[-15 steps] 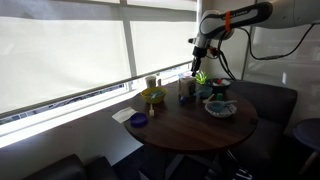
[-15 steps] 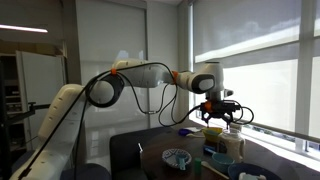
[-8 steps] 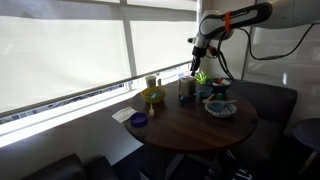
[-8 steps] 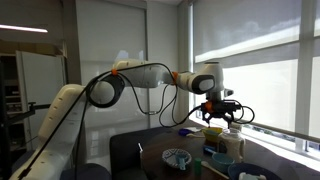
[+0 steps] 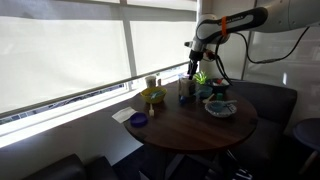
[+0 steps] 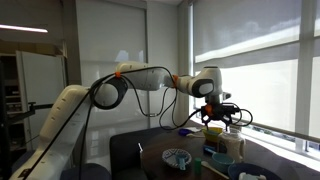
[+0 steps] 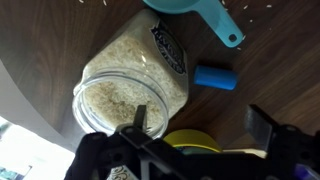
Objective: Move the container to the left
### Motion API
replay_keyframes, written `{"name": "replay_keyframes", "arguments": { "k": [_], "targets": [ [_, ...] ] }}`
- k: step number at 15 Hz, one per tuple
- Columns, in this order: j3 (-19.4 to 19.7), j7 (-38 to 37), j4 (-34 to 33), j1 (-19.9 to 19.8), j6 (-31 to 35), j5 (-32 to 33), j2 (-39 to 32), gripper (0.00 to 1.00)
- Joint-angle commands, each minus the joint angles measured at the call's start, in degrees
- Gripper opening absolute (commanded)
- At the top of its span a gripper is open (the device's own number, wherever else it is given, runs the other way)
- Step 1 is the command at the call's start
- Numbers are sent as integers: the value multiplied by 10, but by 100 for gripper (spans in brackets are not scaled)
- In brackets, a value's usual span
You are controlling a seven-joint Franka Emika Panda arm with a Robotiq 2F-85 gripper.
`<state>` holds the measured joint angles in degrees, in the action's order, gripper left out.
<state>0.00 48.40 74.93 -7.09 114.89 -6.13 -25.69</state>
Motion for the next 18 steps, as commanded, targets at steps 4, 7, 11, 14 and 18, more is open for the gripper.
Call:
{"name": "replay_keyframes", "arguments": {
  "k": [4, 7, 11, 14, 18],
  "targets": [
    [-7, 33, -20, -2, -75, 36, -10, 100],
    [-8, 74, -22, -3, -95, 50, -9, 100],
    [-6, 74, -19, -3, -64, 48, -13, 100],
    [-5, 59, -23, -3, -76, 45, -20, 75],
    [-4, 51, -26, -2, -84, 46, -25, 53]
  ]
}}
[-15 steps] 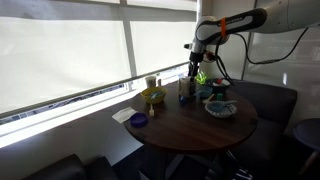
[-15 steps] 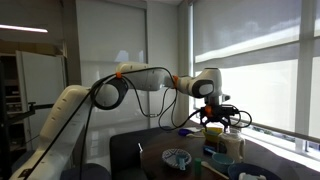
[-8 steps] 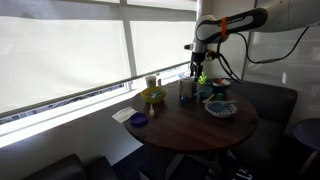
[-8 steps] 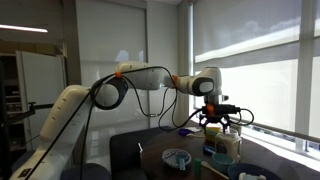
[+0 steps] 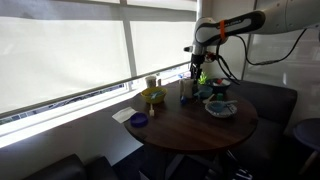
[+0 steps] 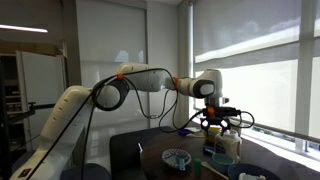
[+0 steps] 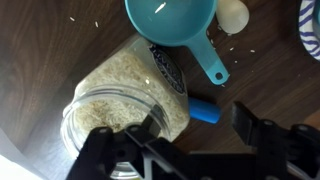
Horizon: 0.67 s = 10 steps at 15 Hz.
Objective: Move the container to the left
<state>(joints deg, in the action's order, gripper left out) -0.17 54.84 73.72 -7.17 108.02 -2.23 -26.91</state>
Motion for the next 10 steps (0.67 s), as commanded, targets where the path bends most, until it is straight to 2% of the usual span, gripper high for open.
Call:
{"name": "replay_keyframes", "arguments": {
  "k": [1, 7, 8, 10],
  "targets": [
    [-3, -14, -15, -2, -17, 6, -14, 44],
    [-2, -22, -18, -1, -19, 8, -19, 4],
    [-1, -25, -19, -2, -19, 9, -18, 0],
    [1, -32, -20, -3, -21, 11, -15, 2]
  ]
}}
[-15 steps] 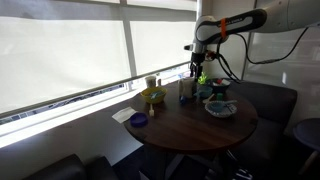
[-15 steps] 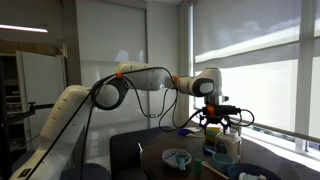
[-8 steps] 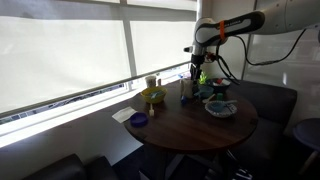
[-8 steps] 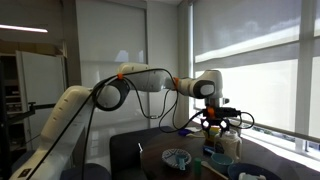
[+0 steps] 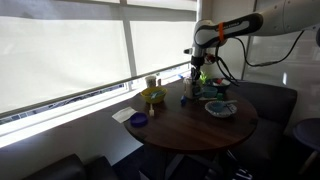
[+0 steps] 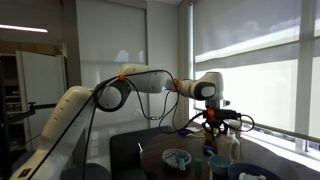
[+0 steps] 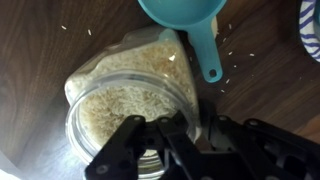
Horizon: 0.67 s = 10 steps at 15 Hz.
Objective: Move the container to the left
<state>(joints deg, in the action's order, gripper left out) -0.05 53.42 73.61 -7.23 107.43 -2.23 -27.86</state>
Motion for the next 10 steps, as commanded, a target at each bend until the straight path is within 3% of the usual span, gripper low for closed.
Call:
{"name": "replay_keyframes", "arguments": {
  "k": [1, 10],
  "targets": [
    [1, -20, -19, -3, -15, 12, -3, 3],
    [13, -35, -49, -15, -3, 18, -3, 2]
  ]
}}
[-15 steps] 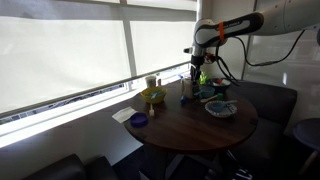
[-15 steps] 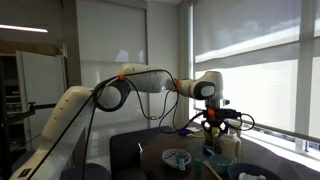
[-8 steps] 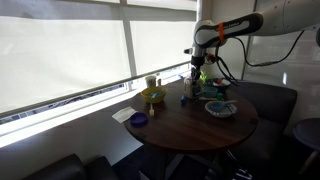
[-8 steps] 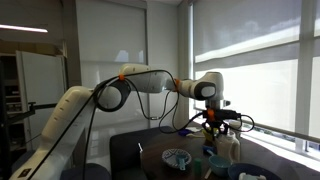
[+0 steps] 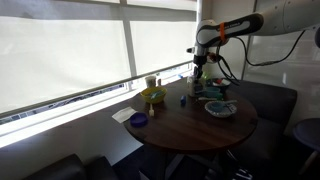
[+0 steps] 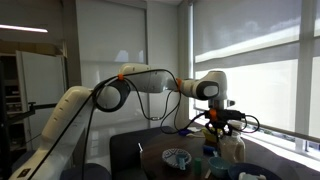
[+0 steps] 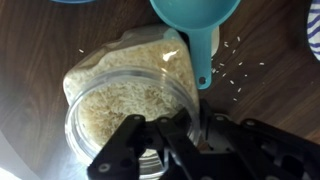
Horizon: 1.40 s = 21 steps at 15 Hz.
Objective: Move the container to the left
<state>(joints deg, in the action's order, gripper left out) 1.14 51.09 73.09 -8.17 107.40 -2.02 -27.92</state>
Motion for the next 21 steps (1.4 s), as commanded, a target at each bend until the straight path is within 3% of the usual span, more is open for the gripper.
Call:
{"name": "replay_keyframes", "arguments": {
  "k": [1, 11, 16, 21],
  "targets": [
    [2, -12, -51, -8, -3, 16, -4, 2],
    [-14, 26, -143, -9, -6, -10, -1, 2],
    [-56, 58, -149, 1, -3, -35, 24, 2],
    [-110, 129, -144, 2, -46, -81, 52, 2]
  ]
}}
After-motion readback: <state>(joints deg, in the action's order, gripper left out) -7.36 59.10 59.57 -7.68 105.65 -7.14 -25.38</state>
